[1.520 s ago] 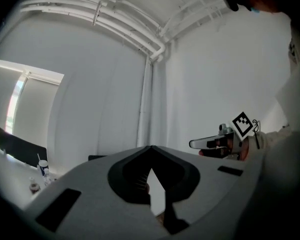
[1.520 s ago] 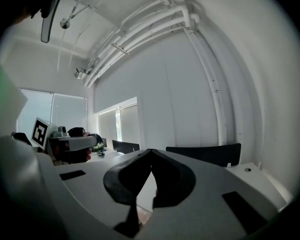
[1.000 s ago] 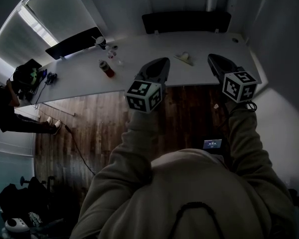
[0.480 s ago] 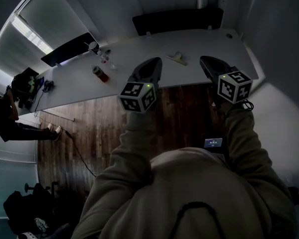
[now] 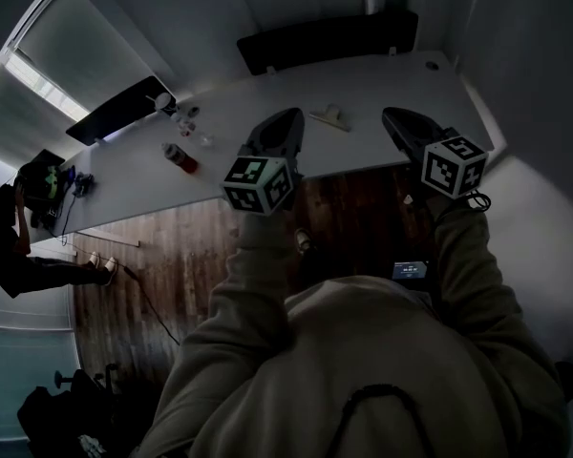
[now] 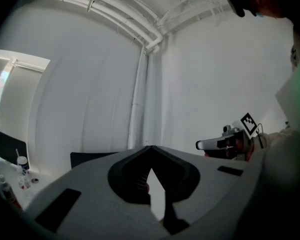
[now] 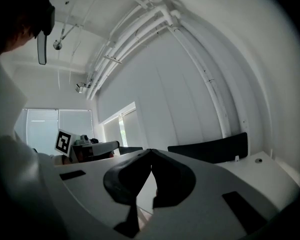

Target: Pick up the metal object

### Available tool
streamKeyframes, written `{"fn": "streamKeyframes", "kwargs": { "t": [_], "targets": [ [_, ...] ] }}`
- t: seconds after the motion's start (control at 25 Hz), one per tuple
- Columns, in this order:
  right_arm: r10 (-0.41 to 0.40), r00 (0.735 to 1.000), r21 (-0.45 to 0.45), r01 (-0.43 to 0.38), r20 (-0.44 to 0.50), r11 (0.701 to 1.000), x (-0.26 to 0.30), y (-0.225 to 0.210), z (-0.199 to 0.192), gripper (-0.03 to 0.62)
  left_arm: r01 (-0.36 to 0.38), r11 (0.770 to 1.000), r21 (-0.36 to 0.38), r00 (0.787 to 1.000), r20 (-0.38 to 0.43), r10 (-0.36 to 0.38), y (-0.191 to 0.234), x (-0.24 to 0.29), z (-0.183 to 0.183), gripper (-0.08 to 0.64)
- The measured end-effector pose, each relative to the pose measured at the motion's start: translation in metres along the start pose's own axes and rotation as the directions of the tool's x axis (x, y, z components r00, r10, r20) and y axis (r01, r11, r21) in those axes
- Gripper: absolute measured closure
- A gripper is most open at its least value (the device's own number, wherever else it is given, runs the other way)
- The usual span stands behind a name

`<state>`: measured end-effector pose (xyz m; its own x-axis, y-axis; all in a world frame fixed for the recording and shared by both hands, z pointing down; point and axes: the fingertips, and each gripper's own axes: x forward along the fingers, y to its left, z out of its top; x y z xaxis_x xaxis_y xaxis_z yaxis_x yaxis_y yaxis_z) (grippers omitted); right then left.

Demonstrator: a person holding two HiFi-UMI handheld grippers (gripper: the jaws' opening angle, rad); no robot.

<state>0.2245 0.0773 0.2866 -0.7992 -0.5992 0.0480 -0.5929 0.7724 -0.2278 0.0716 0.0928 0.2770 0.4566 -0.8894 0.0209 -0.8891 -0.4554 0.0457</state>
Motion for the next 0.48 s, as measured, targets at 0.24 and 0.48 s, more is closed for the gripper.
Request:
{"fn": "streamKeyframes", "kwargs": {
  "t": [0.24,0.48],
  "targets": [
    [0.007,1.0,0.006,-0.007,-0.02,1.0,0.058,-0.023,-0.015,0.574,-0.021,1.0,-0.015,1.0,-0.003,0.021,0.063,0.037,-0.014,0.555],
    [0.009,0.997,-0.011,-0.009,-0.081,1.0,0.144,-0.055,-0.017,0.574,-0.007,0.997,-0.075,0.999,-0.035,0.004,0.144,0.084,-0.032,0.555]
  ]
}}
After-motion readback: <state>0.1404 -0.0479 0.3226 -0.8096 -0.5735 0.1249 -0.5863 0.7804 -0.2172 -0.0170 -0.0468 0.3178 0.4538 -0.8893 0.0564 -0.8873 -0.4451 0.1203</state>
